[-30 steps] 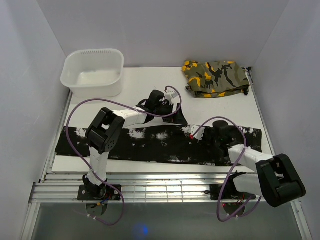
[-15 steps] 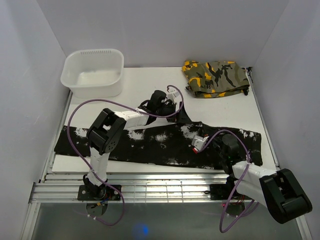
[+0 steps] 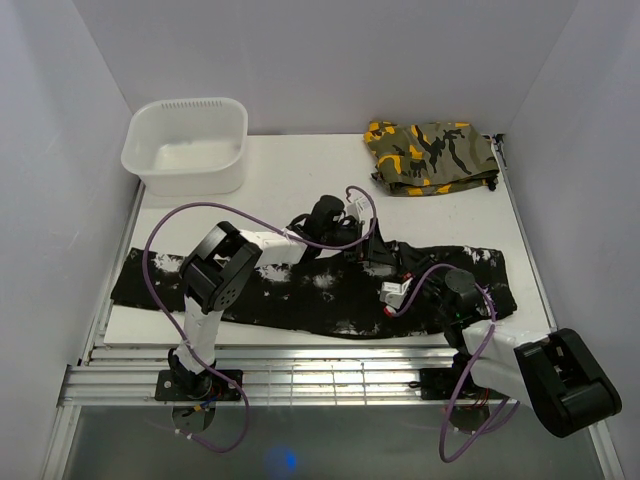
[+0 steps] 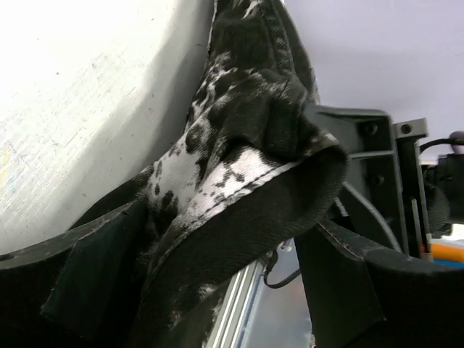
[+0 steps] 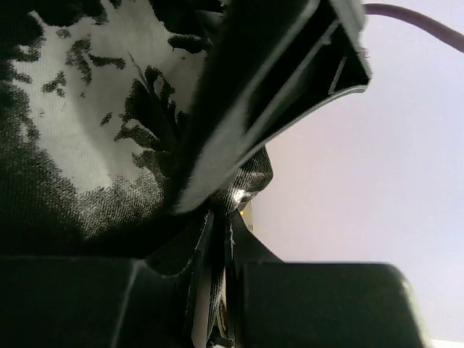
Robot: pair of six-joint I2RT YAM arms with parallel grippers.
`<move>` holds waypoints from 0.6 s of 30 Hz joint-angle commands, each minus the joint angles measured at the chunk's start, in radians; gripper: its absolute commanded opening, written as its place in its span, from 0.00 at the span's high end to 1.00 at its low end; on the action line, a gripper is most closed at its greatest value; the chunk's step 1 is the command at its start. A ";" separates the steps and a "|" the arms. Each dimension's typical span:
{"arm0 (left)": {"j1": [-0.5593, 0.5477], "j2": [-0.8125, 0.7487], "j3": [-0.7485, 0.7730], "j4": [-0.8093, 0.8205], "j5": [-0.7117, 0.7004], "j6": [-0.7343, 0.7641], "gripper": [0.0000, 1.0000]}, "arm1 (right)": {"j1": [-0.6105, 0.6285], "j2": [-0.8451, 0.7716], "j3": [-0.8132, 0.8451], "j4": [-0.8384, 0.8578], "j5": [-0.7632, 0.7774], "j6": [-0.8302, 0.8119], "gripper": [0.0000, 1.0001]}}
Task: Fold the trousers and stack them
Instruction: Fold the trousers
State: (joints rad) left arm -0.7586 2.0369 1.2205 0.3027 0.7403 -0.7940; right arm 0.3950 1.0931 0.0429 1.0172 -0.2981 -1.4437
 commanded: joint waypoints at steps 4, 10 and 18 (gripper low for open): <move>0.004 -0.047 0.008 0.116 0.050 -0.103 0.05 | 0.005 -0.068 -0.227 -0.139 -0.022 -0.063 0.71; 0.024 -0.006 0.051 0.105 -0.043 -0.042 0.02 | 0.002 -0.163 -0.163 -0.385 0.153 -0.006 0.02; 0.145 0.051 0.167 0.055 -0.309 0.186 0.02 | -0.246 -0.208 0.168 -0.908 0.159 0.086 0.07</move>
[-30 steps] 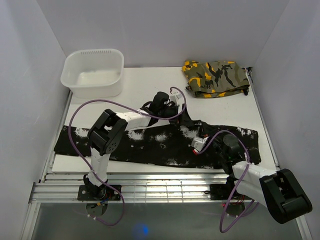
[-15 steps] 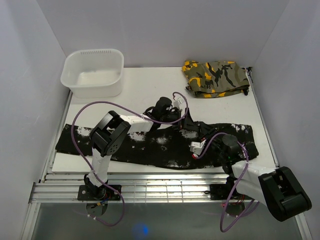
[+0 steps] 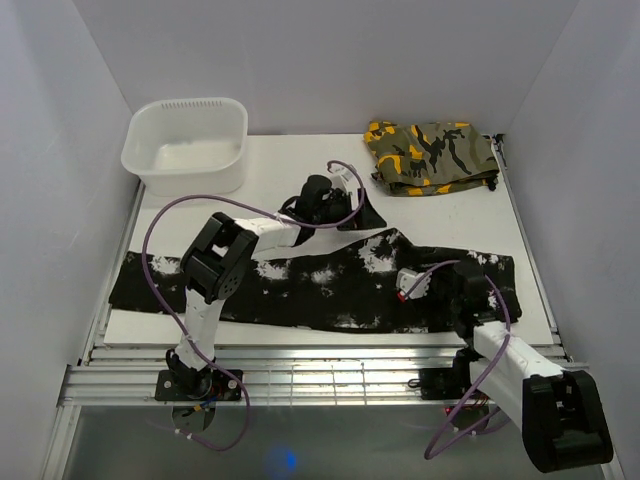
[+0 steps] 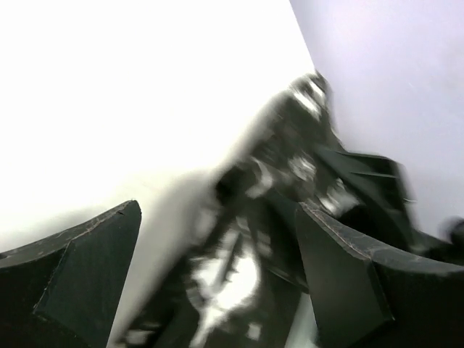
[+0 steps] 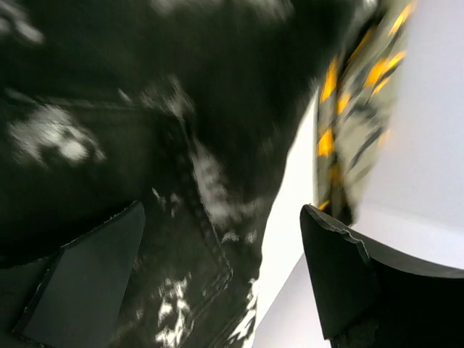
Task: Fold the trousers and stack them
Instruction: Fold the trousers
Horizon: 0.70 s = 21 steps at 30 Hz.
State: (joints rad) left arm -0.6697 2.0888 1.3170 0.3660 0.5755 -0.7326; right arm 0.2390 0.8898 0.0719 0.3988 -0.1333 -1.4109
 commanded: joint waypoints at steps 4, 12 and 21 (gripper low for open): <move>0.123 -0.015 0.145 -0.105 -0.203 0.292 0.02 | -0.217 0.160 0.371 -0.610 -0.069 0.139 0.07; 0.367 -0.328 -0.010 -0.545 -0.057 0.536 0.02 | -0.415 0.583 0.954 -1.233 -0.367 0.513 0.16; 0.810 -0.595 -0.309 -0.910 0.070 0.805 0.20 | -0.420 0.705 0.939 -1.283 -0.352 0.650 0.54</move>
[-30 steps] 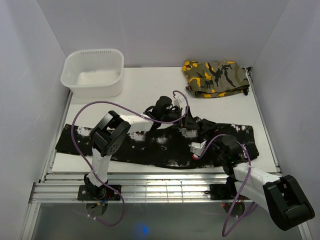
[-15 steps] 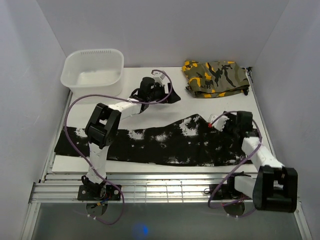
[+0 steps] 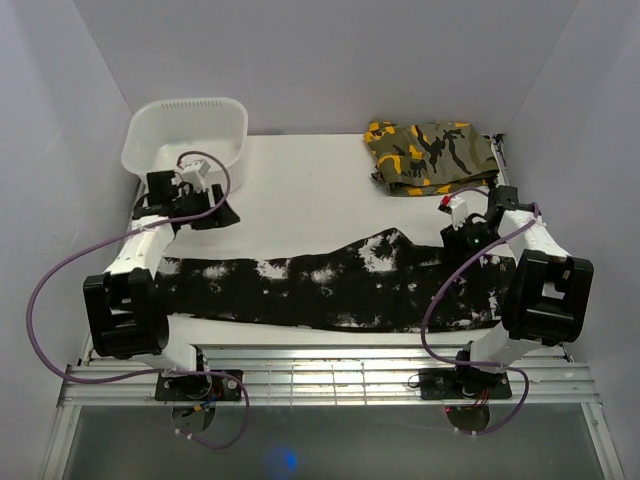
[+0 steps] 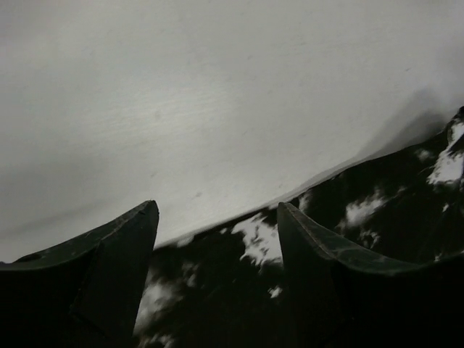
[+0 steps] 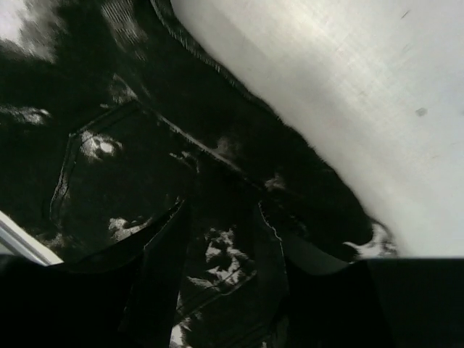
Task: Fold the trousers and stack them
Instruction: Fold the trousers
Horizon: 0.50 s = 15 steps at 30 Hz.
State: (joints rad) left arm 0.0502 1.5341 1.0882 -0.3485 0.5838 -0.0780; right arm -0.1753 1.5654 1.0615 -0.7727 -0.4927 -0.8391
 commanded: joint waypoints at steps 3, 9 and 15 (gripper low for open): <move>0.203 -0.011 -0.119 -0.266 0.028 0.240 0.28 | -0.041 0.090 -0.119 -0.016 0.140 0.084 0.54; 0.384 0.134 -0.162 -0.268 -0.079 0.305 0.36 | -0.168 0.246 -0.069 0.089 0.289 0.064 0.51; 0.422 0.255 -0.012 -0.325 -0.084 0.328 0.31 | -0.184 0.275 0.031 0.059 0.335 0.060 0.45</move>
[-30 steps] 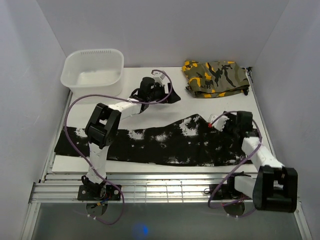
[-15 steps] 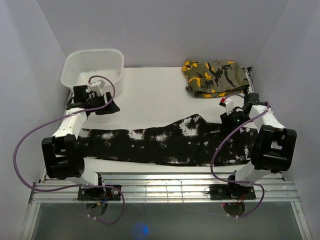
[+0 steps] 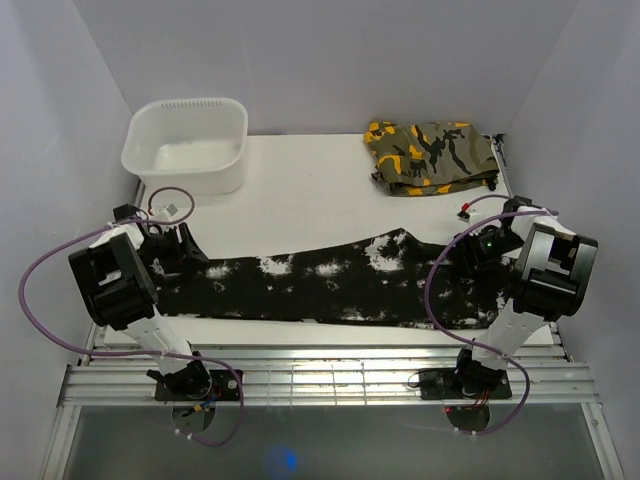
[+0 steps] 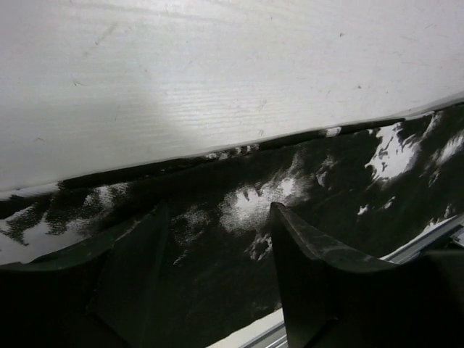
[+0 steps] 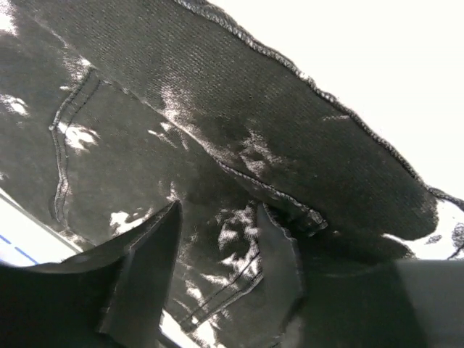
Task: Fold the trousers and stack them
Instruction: Fold the trousers
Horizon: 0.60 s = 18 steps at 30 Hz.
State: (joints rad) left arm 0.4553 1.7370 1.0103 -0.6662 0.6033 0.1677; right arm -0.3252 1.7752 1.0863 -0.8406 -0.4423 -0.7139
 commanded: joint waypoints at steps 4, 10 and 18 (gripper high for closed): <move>0.032 -0.089 0.135 -0.113 -0.079 0.160 0.16 | -0.034 0.004 0.037 0.110 0.313 -0.084 0.33; 0.167 -0.169 0.226 -0.272 -0.143 0.302 0.09 | -0.048 0.004 0.047 0.121 0.378 -0.151 0.23; 0.322 -0.140 0.182 -0.283 -0.201 0.424 0.09 | -0.025 -0.078 0.087 -0.050 0.252 -0.159 0.06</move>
State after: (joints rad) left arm 0.7601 1.5894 1.2156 -0.9218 0.4427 0.5190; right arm -0.3515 1.7527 1.1389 -0.8288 -0.1852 -0.8413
